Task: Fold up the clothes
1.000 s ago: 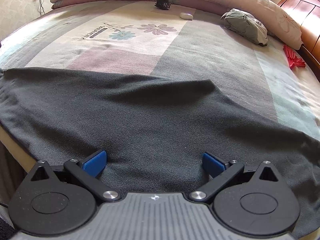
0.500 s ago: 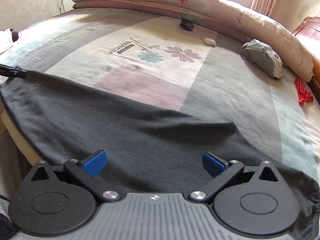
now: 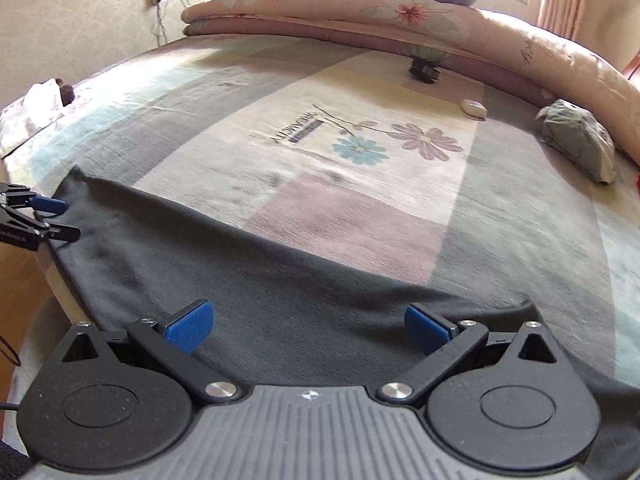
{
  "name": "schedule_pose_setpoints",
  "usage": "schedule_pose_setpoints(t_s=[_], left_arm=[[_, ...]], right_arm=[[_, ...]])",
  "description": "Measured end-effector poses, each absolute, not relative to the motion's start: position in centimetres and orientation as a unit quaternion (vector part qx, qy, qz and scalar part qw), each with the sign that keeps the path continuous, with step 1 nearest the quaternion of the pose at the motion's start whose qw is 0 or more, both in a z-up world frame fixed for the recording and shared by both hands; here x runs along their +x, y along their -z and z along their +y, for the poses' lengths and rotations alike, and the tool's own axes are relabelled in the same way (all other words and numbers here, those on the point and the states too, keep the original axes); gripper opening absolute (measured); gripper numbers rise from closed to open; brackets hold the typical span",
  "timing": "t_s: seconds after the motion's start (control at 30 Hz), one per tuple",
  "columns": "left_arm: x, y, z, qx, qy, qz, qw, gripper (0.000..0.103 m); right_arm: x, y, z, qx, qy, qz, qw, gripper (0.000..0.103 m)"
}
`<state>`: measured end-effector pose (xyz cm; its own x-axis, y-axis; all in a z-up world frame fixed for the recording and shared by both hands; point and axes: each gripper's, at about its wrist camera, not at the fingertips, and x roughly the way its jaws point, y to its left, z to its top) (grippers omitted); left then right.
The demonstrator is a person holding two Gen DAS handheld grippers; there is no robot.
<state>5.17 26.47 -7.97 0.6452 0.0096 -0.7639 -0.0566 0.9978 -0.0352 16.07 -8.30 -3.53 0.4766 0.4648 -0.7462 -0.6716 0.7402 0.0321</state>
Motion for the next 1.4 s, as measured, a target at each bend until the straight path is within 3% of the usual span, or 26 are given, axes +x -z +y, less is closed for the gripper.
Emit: schedule_pose_setpoints(t_s=[0.2, 0.23, 0.43, 0.73, 0.9, 1.0, 1.13, 1.4], left_arm=[[4.1, 7.6, 26.4, -0.010, -0.020, 0.447, 0.894, 0.080], [4.1, 7.7, 26.5, -0.011, -0.030, 0.452, 0.892, 0.084], [5.2, 4.9, 25.5, -0.007, -0.017, 0.427, 0.904, 0.083], [13.4, 4.6, 17.4, -0.098, 0.161, 0.399, 0.897, 0.083], [16.4, 8.1, 16.0, -0.125, 0.121, 0.432, 0.885, 0.081], [16.1, 7.2, 17.2, -0.160, 0.080, 0.426, 0.887, 0.081], [14.0, 5.0, 17.3, -0.120, 0.064, 0.410, 0.902, 0.082], [9.6, 7.6, 17.7, -0.039, 0.029, 0.464, 0.884, 0.084]], right_arm=[[16.6, 4.7, -4.0, -0.131, -0.389, 0.400, 0.820, 0.103], [16.4, 5.0, -3.4, -0.134, -0.396, 0.402, 0.815, 0.103], [14.9, 6.6, -1.8, -0.162, -0.415, 0.411, 0.796, 0.103], [13.3, 7.1, -3.8, -0.156, -0.399, 0.419, 0.800, 0.103], [12.9, 7.2, -5.8, -0.154, -0.386, 0.424, 0.805, 0.103], [12.8, 7.2, -7.0, -0.144, -0.379, 0.424, 0.810, 0.103], [12.8, 6.9, -7.9, -0.127, -0.377, 0.421, 0.815, 0.103], [12.4, 6.4, -8.5, -0.126, -0.372, 0.410, 0.823, 0.103]])
